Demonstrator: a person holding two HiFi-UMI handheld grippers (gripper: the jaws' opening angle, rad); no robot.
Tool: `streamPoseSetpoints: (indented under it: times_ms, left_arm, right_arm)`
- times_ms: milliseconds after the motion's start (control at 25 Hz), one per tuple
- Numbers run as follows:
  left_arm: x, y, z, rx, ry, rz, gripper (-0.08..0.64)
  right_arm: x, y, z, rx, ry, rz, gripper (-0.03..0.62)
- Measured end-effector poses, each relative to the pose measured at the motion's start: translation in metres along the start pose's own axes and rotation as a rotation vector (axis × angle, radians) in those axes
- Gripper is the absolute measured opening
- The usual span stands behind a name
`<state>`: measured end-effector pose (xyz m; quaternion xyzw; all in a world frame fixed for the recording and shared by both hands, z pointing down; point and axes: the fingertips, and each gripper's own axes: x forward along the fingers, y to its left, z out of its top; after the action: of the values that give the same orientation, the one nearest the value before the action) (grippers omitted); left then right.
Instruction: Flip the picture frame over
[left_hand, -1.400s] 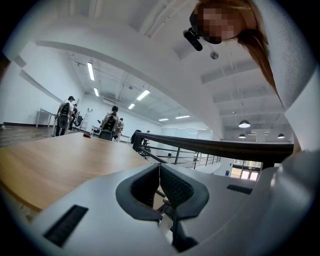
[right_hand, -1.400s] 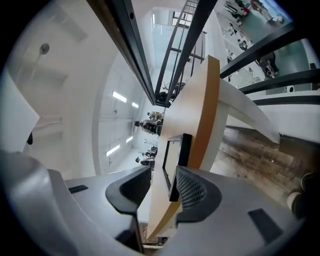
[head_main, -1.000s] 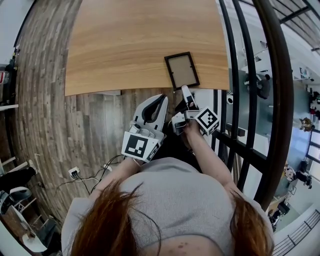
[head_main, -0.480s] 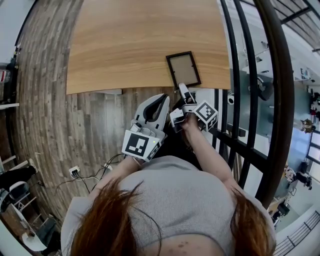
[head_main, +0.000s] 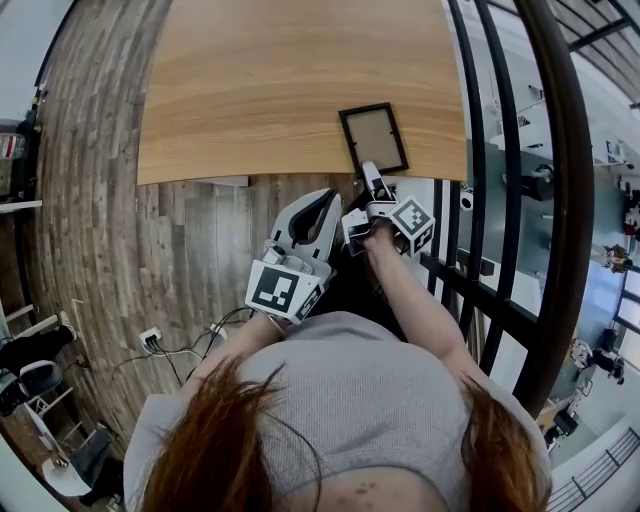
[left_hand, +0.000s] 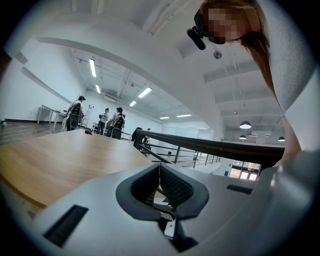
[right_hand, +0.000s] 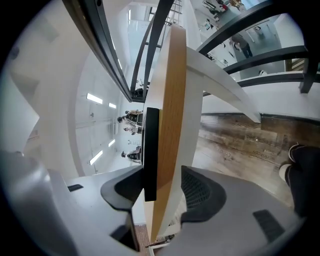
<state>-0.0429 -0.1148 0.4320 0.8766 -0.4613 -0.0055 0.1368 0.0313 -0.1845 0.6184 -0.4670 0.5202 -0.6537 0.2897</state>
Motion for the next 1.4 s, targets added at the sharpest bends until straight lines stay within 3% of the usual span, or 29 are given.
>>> streamPoseSetpoints:
  times_ms: [480, 720, 800, 920, 1160, 1400]
  left_arm:
    - [0.005, -0.004, 0.001, -0.04, 0.0, -0.019, 0.006]
    - [0.007, -0.01, 0.0, -0.015, 0.014, -0.03, 0.006]
    - [0.006, -0.011, 0.0, -0.015, 0.015, -0.026, 0.006]
    - [0.007, -0.01, 0.003, -0.011, 0.01, -0.028, 0.006]
    - [0.005, -0.013, 0.008, -0.001, -0.001, -0.036, 0.006]
    - [0.004, -0.015, 0.01, 0.003, -0.009, -0.042, 0.006]
  right_arm:
    - [-0.024, -0.008, 0.002, 0.004, -0.039, -0.013, 0.227]
    - [-0.034, -0.011, 0.004, 0.004, -0.049, -0.028, 0.224]
    - [-0.038, -0.007, 0.004, -0.006, -0.051, -0.023, 0.202]
    - [-0.039, 0.001, 0.005, -0.021, -0.066, -0.012, 0.089]
    - [-0.044, 0.008, 0.004, 0.029, -0.068, -0.002, 0.087]
    - [-0.047, 0.024, 0.007, 0.005, -0.073, 0.04, 0.084]
